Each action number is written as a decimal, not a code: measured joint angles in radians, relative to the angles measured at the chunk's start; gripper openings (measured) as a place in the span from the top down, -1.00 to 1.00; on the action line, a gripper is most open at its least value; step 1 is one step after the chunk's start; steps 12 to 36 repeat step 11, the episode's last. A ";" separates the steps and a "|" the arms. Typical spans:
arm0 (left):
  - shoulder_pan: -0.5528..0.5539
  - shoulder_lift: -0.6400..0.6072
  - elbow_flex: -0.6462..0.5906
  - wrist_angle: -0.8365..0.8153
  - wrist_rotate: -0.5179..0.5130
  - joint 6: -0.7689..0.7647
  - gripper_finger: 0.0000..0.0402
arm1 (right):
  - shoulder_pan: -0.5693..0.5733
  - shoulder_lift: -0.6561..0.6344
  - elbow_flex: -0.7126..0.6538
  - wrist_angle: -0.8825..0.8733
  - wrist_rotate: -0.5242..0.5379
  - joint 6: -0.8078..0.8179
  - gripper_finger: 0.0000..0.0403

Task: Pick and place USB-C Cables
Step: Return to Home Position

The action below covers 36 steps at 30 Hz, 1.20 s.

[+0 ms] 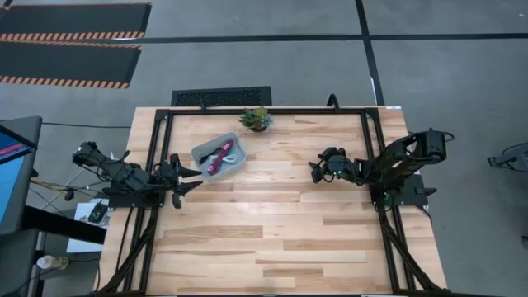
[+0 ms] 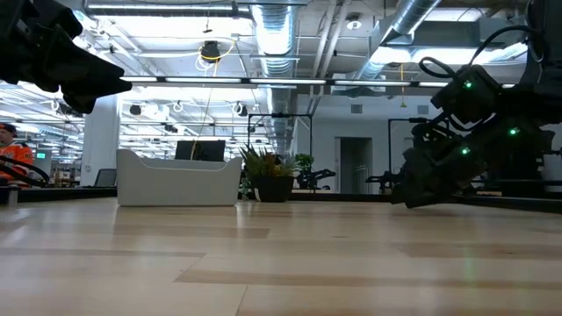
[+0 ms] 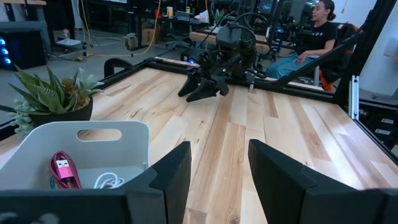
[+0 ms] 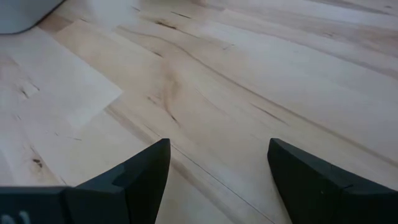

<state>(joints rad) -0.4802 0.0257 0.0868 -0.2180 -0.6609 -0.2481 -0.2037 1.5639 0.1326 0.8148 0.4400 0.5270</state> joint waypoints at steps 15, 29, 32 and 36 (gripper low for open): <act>0.000 0.000 0.000 0.000 0.000 0.000 0.25 | 0.000 0.000 0.000 0.005 0.000 -0.001 -0.47; 0.000 0.000 0.000 0.000 0.000 0.000 0.25 | 0.000 0.000 0.000 0.005 0.000 -0.001 -0.47; 0.000 0.000 0.000 0.000 0.000 0.000 0.25 | 0.000 0.000 0.000 0.005 0.000 -0.001 -0.47; 0.000 0.000 0.000 0.000 0.000 0.000 0.25 | 0.000 0.000 0.000 0.005 0.000 -0.001 -0.47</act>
